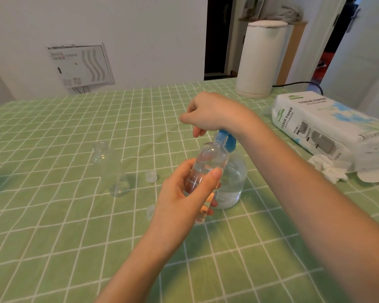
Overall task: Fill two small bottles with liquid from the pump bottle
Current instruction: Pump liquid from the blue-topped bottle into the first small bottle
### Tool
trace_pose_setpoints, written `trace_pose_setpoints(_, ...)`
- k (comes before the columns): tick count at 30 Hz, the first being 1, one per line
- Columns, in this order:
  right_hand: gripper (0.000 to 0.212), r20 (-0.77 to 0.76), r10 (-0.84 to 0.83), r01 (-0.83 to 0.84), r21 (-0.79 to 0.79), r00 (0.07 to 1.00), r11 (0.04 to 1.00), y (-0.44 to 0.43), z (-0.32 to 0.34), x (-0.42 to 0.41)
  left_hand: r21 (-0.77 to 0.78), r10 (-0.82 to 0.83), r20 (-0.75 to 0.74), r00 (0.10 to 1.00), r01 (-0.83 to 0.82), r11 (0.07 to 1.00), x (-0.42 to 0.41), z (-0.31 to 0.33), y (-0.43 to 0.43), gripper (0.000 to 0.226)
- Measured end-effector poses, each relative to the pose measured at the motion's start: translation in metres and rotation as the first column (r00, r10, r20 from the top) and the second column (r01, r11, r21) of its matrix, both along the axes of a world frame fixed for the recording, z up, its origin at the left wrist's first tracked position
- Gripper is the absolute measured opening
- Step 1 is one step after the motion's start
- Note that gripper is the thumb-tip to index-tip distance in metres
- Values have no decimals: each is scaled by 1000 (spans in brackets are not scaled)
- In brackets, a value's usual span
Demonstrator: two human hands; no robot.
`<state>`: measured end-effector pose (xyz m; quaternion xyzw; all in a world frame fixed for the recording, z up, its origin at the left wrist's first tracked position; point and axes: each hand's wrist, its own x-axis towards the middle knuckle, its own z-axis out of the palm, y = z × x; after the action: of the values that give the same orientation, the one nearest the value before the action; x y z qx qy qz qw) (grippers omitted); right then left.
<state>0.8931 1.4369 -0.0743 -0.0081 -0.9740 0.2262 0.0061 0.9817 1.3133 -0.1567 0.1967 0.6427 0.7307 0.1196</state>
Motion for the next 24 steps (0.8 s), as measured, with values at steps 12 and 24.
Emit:
trace_pose_setpoints(12,32,-28,-6,4,-50,1000,999,1,6,-1,0,5,2,1000,-5,1000,-1,0,0,19)
trace_pose_setpoints(24,34,6,0,1,-16,1000,1000,0,-2,2,8,-7,14,1000,7,1000,0,0,0,24)
